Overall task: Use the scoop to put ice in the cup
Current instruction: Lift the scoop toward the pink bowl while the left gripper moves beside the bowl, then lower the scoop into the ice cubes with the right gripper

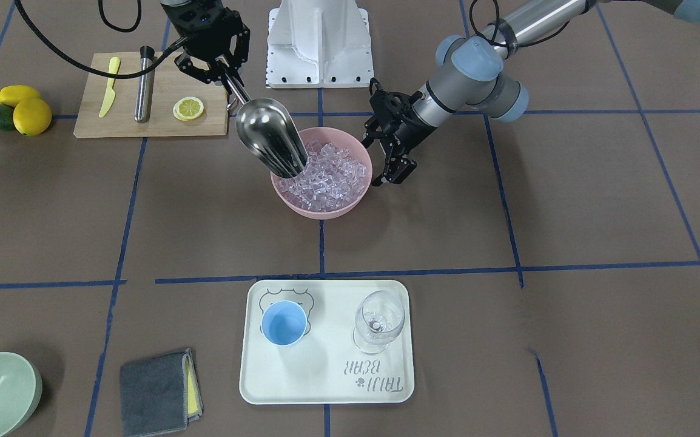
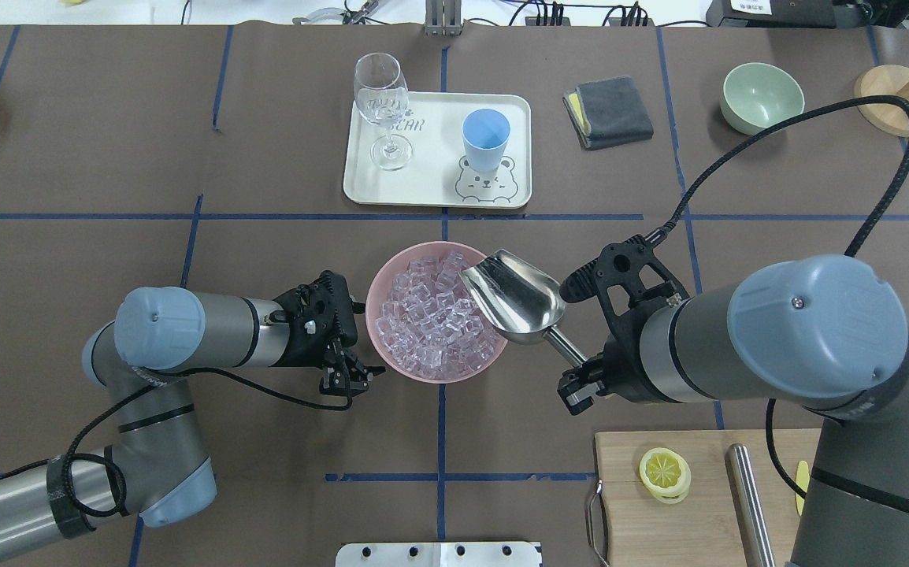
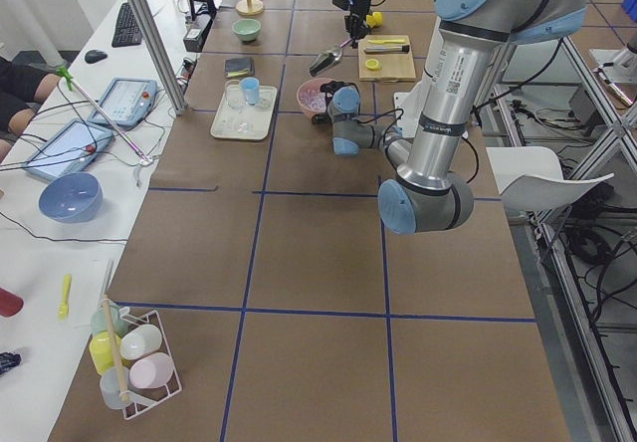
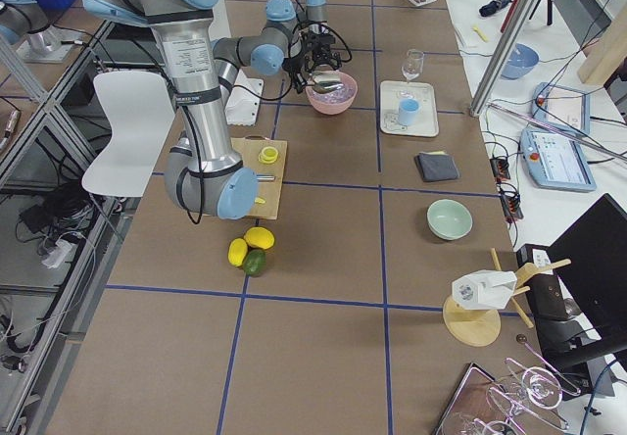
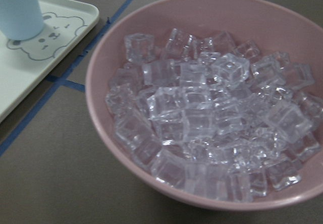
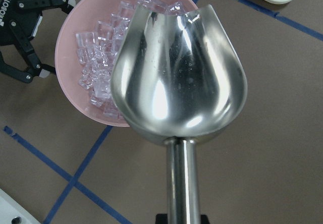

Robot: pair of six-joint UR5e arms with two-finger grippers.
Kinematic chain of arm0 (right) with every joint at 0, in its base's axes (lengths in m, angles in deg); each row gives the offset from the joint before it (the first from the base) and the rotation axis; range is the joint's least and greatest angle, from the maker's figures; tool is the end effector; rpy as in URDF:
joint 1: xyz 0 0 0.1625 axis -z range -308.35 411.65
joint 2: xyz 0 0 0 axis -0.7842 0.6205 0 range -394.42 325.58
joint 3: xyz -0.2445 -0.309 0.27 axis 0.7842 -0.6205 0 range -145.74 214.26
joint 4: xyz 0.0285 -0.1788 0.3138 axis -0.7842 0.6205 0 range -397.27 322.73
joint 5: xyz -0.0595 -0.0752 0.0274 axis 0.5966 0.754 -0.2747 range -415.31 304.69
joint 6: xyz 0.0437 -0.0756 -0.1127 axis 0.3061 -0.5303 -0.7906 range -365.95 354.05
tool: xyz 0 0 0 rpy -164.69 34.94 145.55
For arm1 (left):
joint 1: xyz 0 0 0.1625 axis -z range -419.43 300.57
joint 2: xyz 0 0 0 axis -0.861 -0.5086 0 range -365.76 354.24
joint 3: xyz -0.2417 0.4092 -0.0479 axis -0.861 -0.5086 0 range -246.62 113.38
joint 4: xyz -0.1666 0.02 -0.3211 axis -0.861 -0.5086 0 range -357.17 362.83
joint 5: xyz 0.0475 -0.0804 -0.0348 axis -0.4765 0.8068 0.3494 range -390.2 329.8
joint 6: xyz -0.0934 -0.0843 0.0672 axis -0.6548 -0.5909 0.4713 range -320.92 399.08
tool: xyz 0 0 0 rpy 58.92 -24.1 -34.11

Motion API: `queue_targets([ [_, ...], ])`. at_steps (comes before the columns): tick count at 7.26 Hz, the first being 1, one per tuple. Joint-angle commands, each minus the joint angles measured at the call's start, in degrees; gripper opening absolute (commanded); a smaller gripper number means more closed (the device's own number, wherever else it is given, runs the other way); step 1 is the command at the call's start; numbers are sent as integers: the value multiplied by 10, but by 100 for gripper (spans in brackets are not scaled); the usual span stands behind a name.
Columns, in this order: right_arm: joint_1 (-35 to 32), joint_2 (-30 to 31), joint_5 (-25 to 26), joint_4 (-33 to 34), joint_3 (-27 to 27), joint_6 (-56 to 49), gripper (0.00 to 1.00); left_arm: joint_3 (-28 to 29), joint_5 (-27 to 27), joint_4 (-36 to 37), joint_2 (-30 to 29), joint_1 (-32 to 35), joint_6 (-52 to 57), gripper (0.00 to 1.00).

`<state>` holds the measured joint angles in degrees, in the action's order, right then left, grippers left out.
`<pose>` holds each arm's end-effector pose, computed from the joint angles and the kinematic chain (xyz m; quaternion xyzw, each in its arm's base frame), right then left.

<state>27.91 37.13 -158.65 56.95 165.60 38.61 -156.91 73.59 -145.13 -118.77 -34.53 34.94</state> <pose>-0.4094 -0.2897 0.3206 0.1782 -0.4395 -0.2186 0.8528 0.5462 -0.3630 0.3914 0.4803 0.4423 0.4495 0.6097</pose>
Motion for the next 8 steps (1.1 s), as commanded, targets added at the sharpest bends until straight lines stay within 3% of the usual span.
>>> queue_targets([
  [1, 6, -1, -1, 10, -1, 0, 0, 3, 0, 3, -7, -1, 70, 100],
  [5, 11, -11, -2, 17, -11, -30, 0, 13, 5, 3, -7, 37, 72, 100],
  [6, 8, -31, -5, 57, -13, -66, 0, 16, 5, 4, -9, 38, 66, 100],
  [8, -17, -97, -28, 199, -8, -157, 0, 19, 5, 9, -9, 38, 65, 100],
])
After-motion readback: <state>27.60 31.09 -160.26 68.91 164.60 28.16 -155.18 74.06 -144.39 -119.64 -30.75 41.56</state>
